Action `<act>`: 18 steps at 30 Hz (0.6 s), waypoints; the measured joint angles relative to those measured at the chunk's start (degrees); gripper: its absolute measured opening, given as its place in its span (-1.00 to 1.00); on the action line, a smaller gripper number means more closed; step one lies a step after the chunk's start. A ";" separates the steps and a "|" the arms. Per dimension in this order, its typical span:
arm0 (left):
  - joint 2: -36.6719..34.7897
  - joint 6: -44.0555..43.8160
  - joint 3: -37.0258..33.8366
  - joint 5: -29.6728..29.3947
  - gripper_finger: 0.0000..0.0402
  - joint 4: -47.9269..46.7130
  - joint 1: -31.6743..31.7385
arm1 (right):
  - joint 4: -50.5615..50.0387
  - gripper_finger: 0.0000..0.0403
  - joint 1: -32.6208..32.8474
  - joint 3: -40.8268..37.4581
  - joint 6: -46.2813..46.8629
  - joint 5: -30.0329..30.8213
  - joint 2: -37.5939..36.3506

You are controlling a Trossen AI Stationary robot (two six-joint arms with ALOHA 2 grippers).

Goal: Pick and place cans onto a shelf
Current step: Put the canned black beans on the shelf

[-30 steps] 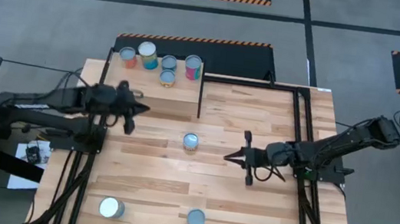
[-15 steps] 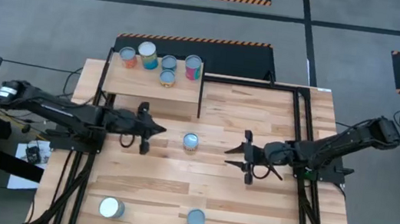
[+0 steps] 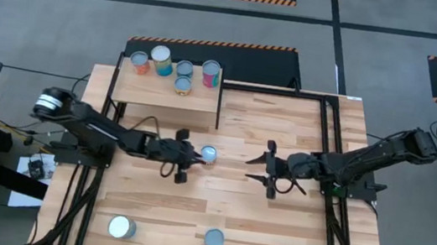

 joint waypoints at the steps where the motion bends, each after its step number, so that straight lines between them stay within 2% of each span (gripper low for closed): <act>1: 1.81 0.93 1.17 -0.05 -0.61 0.02 0.02 | -0.04 0.03 -0.28 0.00 -0.25 0.01 0.00; 5: 7.73 4.42 5.98 -0.11 -0.56 -1.11 0.02 | 0.37 -0.02 -1.51 0.00 -0.77 -0.04 0.00; 13: 14.03 6.40 14.60 -2.69 -0.56 -13.40 1.33 | 0.39 -0.05 -2.93 0.00 -2.20 -0.07 0.00; 16: 14.01 6.52 15.51 -3.17 -0.63 -15.78 1.36 | 0.50 -0.05 -2.97 0.00 -3.37 -0.02 0.00; 18: 13.60 6.77 16.04 -3.00 -0.76 -17.11 1.36 | 0.54 -0.06 -2.96 0.00 -3.42 -0.04 0.00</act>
